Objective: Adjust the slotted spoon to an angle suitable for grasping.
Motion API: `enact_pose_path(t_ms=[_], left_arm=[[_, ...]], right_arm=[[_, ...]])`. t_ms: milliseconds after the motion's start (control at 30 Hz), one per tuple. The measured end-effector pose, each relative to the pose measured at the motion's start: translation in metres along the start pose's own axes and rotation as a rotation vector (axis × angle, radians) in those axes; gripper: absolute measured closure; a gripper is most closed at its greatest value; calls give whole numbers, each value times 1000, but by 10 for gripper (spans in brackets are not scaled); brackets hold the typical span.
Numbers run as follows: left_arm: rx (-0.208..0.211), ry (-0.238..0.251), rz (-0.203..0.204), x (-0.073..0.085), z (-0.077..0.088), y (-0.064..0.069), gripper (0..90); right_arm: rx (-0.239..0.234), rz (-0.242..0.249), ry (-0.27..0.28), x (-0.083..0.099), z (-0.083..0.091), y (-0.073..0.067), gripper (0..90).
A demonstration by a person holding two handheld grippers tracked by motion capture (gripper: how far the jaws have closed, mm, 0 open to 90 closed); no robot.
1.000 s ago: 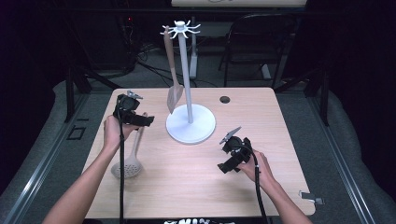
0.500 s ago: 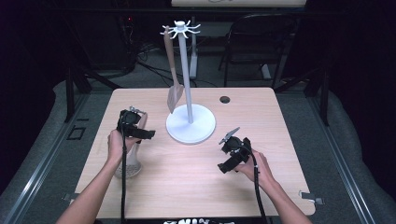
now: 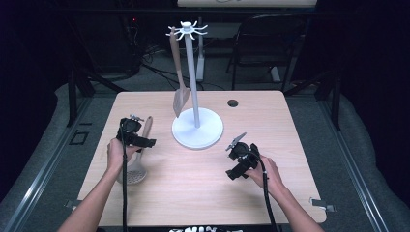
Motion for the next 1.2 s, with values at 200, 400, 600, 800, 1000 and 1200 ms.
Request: enact_pose_path(t_ms=[200, 400, 600, 800, 1000, 1200], left_arm=[[-1, -36, 1, 4, -7, -2, 129], [-25, -73, 8, 9, -13, -5, 164], [-13, -99, 29, 14, -19, -7, 325], [-18, -107, 50, 17, -25, -14, 479], [-57, -122, 79, 22, -31, -21, 619], [-55, -134, 92, 23, -32, -24, 681]], right_arm=[[-12, 0, -8, 2, -1, -1, 88], [-1, 6, 4, 0, 1, -3, 90], [-1, -4, 17, 0, 0, -3, 92], [-5, 7, 1, -1, -1, -3, 94], [-7, 19, -12, 0, -1, -2, 94], [-9, 13, -10, -1, -2, -3, 95]])
Point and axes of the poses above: each handheld gripper's, and its own axes: z roughly backward along the jaws, x roughly out of its underside, y roughly to its right, the point moved 4 cm from there along -z, roughly forward along the jaws, and after that the axes turned 4 degrees about z, right-handed, at the moved point
